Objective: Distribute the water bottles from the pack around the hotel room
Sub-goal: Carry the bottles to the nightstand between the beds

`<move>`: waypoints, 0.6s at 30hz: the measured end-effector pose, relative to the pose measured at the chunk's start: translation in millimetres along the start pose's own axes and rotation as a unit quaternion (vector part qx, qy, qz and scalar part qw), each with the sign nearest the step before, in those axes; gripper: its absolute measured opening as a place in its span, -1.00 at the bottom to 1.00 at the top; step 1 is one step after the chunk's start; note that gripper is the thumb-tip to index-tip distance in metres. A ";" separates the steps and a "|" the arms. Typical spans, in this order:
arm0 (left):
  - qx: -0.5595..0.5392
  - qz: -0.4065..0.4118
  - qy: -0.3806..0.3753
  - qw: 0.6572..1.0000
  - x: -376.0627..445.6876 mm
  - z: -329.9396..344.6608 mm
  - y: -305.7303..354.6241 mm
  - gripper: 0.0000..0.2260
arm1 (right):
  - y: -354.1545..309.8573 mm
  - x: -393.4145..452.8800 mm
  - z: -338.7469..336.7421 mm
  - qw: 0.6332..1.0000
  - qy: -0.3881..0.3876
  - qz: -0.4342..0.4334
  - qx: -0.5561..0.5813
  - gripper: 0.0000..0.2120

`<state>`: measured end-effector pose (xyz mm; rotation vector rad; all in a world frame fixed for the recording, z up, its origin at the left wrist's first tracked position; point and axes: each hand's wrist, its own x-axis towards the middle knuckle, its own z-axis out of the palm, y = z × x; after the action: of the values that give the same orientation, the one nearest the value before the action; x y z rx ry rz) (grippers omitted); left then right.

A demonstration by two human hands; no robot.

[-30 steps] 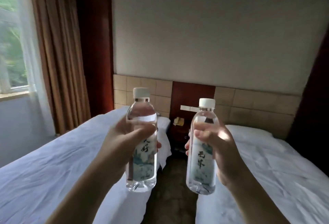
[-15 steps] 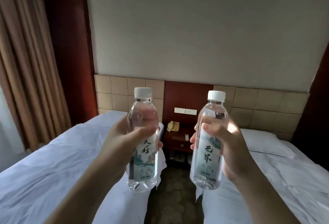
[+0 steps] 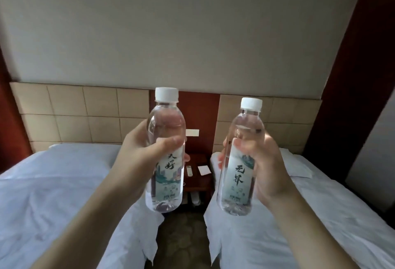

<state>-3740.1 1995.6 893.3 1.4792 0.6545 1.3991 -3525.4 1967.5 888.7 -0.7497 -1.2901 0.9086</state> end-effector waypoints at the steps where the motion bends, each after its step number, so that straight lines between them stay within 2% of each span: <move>1: -0.002 -0.001 -0.008 1.000 20.6 -2.0 -10.3 -0.67 | 10.1 17.5 -5.1 1.000 0.008 0.001 0.001 -0.63; 7: -0.002 -0.008 -0.032 0.999 142.1 -5.4 -84.3 -0.62 | 84.0 127.8 -47.6 1.000 0.018 0.000 -0.007 -0.70; 11: 0.006 -0.015 -0.026 1.000 222.5 -1.0 -142.0 -0.53 | 138.7 205.8 -85.6 1.000 0.009 0.003 -0.002 -0.56; 18: 0.013 -0.014 -0.006 1.000 372.1 -4.3 -219.5 -0.58 | 217.9 367.3 -139.8 1.000 -0.011 0.007 0.021 -0.49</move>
<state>-3621.0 2409.5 860.1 1.4931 0.6843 1.3641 -3402.4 2397.9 849.0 -0.7184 -1.2838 0.9545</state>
